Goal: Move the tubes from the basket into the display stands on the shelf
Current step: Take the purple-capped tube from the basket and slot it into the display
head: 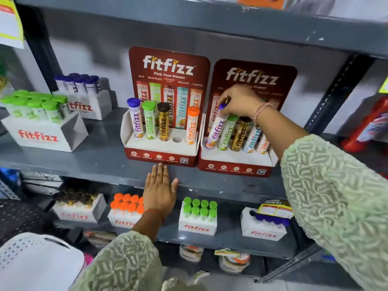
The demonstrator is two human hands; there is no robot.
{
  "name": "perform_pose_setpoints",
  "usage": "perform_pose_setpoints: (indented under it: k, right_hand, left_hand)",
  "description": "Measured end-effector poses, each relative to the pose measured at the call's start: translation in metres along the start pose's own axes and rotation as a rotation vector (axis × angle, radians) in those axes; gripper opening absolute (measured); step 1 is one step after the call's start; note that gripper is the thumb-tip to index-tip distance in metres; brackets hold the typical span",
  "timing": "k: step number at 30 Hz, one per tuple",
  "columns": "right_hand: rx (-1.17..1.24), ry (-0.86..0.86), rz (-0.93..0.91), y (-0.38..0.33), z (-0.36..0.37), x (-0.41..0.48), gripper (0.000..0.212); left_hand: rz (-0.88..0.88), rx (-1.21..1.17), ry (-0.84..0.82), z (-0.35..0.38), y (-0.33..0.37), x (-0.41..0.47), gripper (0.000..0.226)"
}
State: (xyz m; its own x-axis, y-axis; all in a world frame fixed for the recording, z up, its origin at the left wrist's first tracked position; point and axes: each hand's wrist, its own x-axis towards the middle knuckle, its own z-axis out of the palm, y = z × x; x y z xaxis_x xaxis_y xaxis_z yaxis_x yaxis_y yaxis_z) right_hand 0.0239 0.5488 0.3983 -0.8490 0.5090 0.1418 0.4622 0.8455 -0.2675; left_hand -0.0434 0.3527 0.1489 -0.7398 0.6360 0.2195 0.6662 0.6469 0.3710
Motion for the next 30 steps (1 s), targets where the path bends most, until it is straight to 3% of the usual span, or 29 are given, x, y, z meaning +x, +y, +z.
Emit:
perform_pose_setpoints:
  k: [7, 19, 22, 25, 26, 30]
  right_hand:
    - [-0.145, 0.058, 0.002, -0.001, 0.009, 0.006, 0.043]
    - [-0.358, -0.036, -0.006, -0.001, 0.029, 0.014, 0.058]
    - [-0.260, 0.078, -0.002, -0.005, 0.033, 0.003, 0.066]
    - [-0.040, 0.495, -0.205, -0.026, 0.073, -0.016, 0.048]
    - [0.011, 0.556, -0.313, -0.038, 0.095, -0.024, 0.042]
    - [0.147, 0.389, -0.667, -0.105, 0.204, -0.061, 0.028]
  left_hand:
    - [0.010, 0.040, -0.012, 0.000, -0.001, 0.001, 0.112]
    - [0.035, 0.052, -0.018, -0.003, 0.000, 0.002, 0.085]
    - [0.088, -0.072, 0.037, -0.009, -0.009, -0.001, 0.088]
    - [0.043, -0.104, 0.192, -0.023, -0.038, -0.022, 0.075]
    - [0.004, -0.096, 0.229, -0.026, -0.052, -0.034, 0.072]
    - [-0.233, -0.023, 0.286, -0.027, -0.121, -0.106, 0.064]
